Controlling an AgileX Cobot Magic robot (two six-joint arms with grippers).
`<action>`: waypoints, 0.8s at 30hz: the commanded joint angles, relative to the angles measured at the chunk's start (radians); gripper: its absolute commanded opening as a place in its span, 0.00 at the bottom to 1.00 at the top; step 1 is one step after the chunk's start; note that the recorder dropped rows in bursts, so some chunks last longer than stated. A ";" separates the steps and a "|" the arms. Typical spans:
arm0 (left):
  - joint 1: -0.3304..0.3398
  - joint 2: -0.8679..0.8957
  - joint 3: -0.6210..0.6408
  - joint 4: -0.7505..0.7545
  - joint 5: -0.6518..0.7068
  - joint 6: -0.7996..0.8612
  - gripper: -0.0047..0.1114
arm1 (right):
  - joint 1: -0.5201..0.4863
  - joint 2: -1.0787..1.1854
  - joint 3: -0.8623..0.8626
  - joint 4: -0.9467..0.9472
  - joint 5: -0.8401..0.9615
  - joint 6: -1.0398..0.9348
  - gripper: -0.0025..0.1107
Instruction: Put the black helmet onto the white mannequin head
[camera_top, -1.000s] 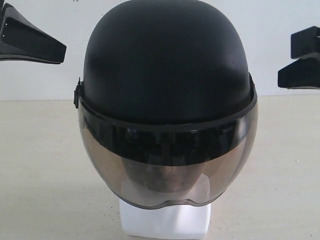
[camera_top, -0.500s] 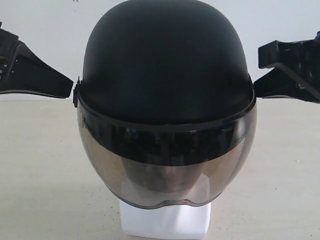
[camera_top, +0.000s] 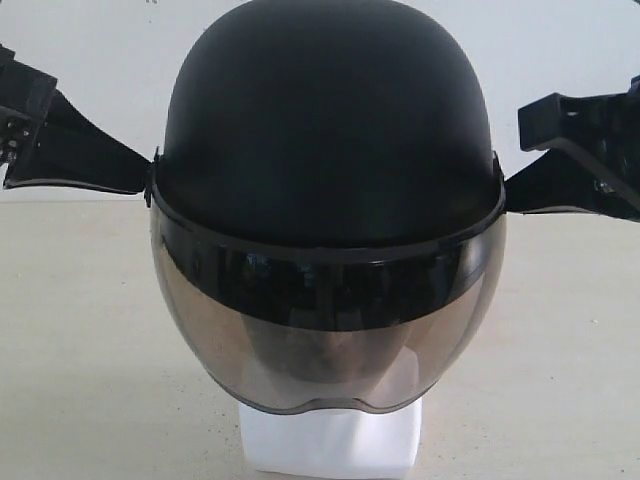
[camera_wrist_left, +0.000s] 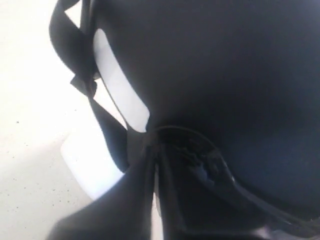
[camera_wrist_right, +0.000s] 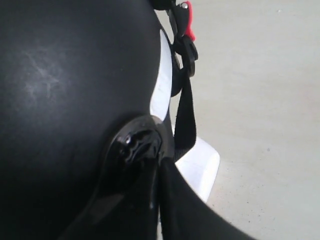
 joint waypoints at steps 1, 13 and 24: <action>-0.005 0.024 0.004 -0.008 -0.012 0.007 0.08 | -0.001 -0.004 -0.006 0.052 0.026 -0.017 0.02; -0.005 0.087 0.004 -0.050 -0.024 0.052 0.08 | -0.001 -0.017 -0.006 0.056 0.045 -0.017 0.02; -0.005 0.087 0.004 -0.012 -0.068 0.064 0.08 | -0.001 -0.095 -0.006 0.056 0.055 -0.010 0.02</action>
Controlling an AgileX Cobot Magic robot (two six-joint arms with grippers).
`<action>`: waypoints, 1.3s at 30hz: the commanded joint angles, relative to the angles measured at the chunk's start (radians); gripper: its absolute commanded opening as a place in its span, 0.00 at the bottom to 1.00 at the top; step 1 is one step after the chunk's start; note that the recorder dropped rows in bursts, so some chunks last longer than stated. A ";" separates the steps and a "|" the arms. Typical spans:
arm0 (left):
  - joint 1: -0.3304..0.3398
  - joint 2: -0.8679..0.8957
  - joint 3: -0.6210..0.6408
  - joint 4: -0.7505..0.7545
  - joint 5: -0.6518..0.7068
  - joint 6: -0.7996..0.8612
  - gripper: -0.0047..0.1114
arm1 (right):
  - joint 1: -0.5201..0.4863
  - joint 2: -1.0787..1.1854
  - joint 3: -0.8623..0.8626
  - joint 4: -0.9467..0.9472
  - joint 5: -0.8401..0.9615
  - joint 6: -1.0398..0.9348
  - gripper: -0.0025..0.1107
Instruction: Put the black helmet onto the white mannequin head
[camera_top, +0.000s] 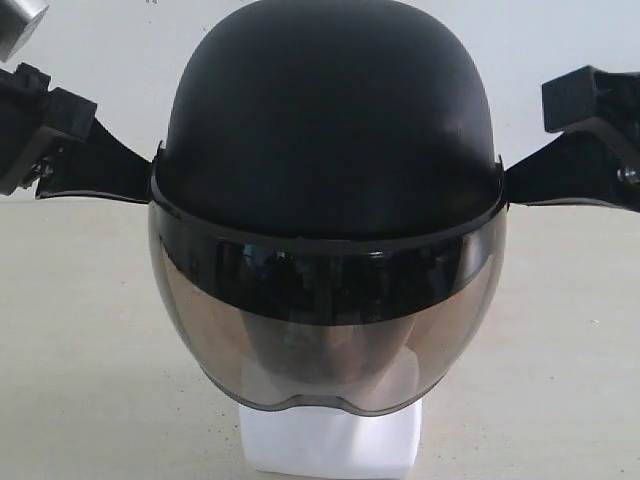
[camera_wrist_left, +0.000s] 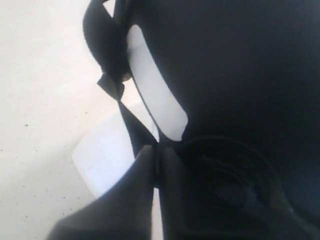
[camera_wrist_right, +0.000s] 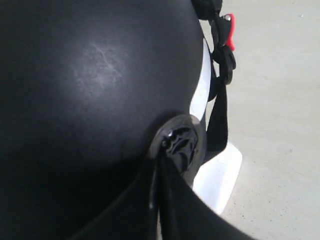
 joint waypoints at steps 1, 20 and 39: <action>-0.005 0.003 0.004 0.020 -0.021 0.005 0.08 | 0.000 -0.025 -0.006 0.010 0.018 -0.004 0.02; -0.030 -0.134 0.003 0.142 -0.033 -0.112 0.08 | 0.000 -0.275 -0.006 -0.191 0.095 0.095 0.02; -0.118 -0.266 0.004 -0.072 0.030 -0.112 0.08 | 0.000 -0.303 -0.006 -0.178 0.131 0.095 0.02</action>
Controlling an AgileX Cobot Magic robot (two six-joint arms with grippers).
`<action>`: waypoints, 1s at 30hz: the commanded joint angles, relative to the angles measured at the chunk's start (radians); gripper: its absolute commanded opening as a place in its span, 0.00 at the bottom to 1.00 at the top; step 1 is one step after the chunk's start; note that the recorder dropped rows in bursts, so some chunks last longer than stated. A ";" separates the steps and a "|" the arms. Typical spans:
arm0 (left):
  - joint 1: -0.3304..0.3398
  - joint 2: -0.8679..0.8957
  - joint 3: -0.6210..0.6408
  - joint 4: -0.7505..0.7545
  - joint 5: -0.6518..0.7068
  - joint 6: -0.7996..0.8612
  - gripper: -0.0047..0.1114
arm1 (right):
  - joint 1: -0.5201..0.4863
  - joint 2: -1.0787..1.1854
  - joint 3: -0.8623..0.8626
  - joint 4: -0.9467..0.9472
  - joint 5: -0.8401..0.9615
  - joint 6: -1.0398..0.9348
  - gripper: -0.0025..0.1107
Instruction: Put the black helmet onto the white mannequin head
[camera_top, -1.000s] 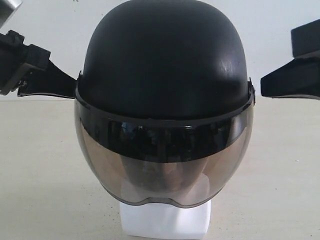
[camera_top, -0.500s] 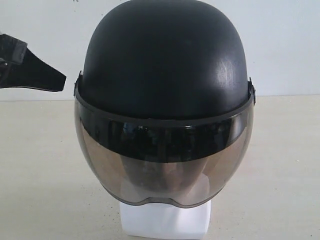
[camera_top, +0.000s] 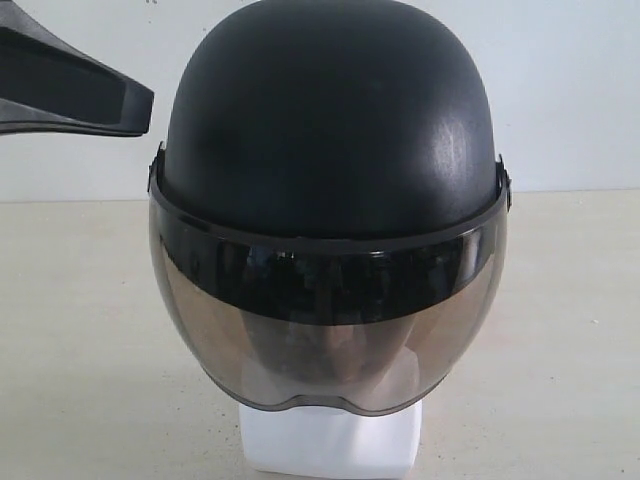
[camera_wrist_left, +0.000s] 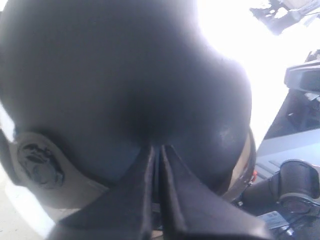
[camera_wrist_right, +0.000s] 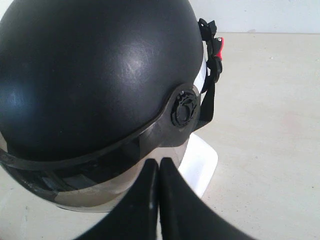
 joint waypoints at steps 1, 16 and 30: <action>-0.005 -0.005 0.006 -0.032 0.005 -0.010 0.08 | 0.000 -0.005 -0.006 -0.001 0.002 0.001 0.02; -0.006 -0.005 0.006 -0.032 -0.048 -0.010 0.08 | 0.000 -0.005 -0.006 -0.001 0.002 0.001 0.02; -0.005 -0.381 0.006 0.791 -0.301 -0.478 0.08 | 0.000 -0.005 -0.006 0.001 0.004 0.001 0.02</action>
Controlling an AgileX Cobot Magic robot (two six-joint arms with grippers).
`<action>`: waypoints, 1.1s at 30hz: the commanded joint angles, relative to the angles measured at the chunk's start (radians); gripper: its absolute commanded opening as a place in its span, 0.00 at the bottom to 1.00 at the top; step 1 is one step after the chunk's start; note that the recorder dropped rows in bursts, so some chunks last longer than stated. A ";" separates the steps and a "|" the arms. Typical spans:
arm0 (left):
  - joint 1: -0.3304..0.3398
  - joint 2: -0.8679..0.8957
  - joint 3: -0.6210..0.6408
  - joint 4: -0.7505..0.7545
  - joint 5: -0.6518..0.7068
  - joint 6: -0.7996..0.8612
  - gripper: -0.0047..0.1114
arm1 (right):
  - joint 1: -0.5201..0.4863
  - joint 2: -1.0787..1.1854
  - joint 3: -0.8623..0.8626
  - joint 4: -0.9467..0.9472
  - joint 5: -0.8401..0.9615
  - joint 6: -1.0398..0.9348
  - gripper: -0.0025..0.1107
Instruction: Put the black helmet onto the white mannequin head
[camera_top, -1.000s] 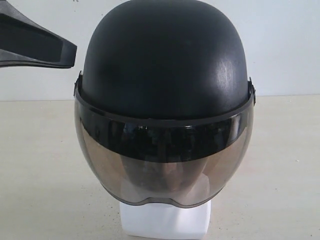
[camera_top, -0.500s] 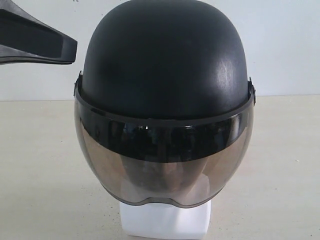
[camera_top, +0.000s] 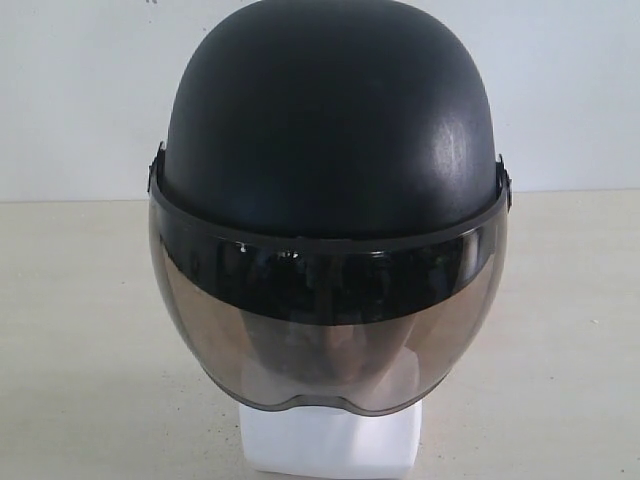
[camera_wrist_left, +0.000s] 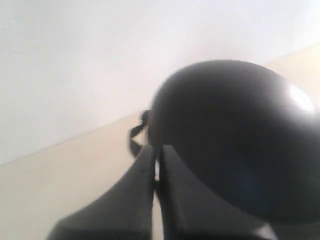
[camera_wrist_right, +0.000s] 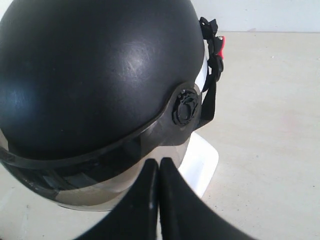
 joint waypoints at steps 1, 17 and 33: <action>-0.005 -0.132 0.003 0.509 0.003 -0.477 0.08 | 0.000 -0.005 -0.006 -0.001 -0.002 0.001 0.02; -0.005 -0.508 0.602 0.934 -0.432 -1.198 0.08 | 0.000 -0.005 -0.006 -0.001 0.000 0.001 0.02; -0.005 -0.774 1.108 0.832 -1.033 -1.748 0.08 | 0.000 -0.005 -0.006 -0.001 0.000 0.001 0.02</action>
